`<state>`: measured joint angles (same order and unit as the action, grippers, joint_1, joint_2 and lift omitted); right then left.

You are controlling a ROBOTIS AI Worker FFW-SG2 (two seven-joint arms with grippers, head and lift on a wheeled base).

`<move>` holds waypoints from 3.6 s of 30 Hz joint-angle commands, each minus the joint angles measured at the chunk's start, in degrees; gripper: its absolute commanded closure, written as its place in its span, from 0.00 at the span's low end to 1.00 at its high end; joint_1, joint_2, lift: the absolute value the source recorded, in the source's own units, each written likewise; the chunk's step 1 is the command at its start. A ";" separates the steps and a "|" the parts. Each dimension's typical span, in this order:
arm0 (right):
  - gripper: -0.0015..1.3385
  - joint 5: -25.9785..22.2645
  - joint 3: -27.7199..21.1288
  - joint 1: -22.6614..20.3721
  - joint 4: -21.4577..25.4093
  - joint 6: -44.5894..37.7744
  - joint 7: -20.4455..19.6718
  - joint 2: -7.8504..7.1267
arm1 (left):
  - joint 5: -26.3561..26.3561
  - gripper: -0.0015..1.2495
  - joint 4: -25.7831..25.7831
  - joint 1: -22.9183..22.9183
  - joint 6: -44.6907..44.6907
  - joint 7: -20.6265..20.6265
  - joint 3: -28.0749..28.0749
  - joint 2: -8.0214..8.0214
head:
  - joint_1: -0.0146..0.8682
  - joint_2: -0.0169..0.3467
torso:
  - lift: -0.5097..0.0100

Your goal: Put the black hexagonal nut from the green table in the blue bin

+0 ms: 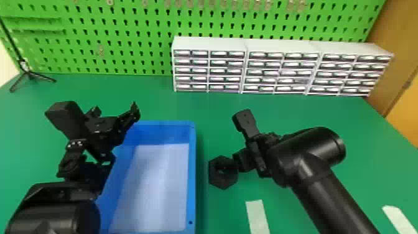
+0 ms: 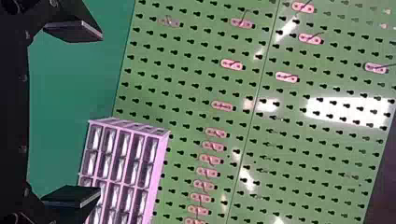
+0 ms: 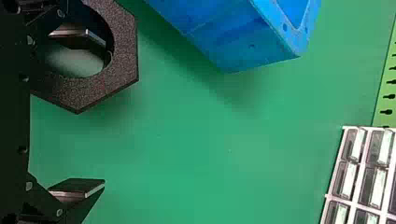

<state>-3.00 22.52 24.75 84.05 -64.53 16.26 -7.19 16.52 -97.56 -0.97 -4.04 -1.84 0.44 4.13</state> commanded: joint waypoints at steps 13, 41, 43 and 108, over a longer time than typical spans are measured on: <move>0.18 0.89 0.59 -0.23 -1.69 0.90 0.09 0.16 | 0.09 0.10 0.00 -0.09 0.00 0.00 -0.09 0.00 | 0.80 0.07 | 0.79; 0.71 2.73 2.35 -0.14 -1.87 0.72 0.09 0.25 | 0.09 0.10 0.09 0.00 0.00 0.00 -0.09 0.00 | 0.80 0.07 | 0.79; 0.74 2.82 2.52 -0.05 -1.87 0.81 0.09 0.25 | 0.09 0.10 0.09 -0.09 0.00 0.00 -0.09 0.00 | 0.80 0.07 | 0.79; 0.76 -18.01 9.56 -2.60 23.00 26.74 -5.63 -7.92 | 0.09 0.10 0.09 0.62 0.00 -0.18 1.14 -0.08 | 0.80 0.07 | 0.79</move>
<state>-19.15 30.12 21.91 106.89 -38.14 10.98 -14.68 16.57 -97.47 -0.43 -4.04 -2.01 1.57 4.12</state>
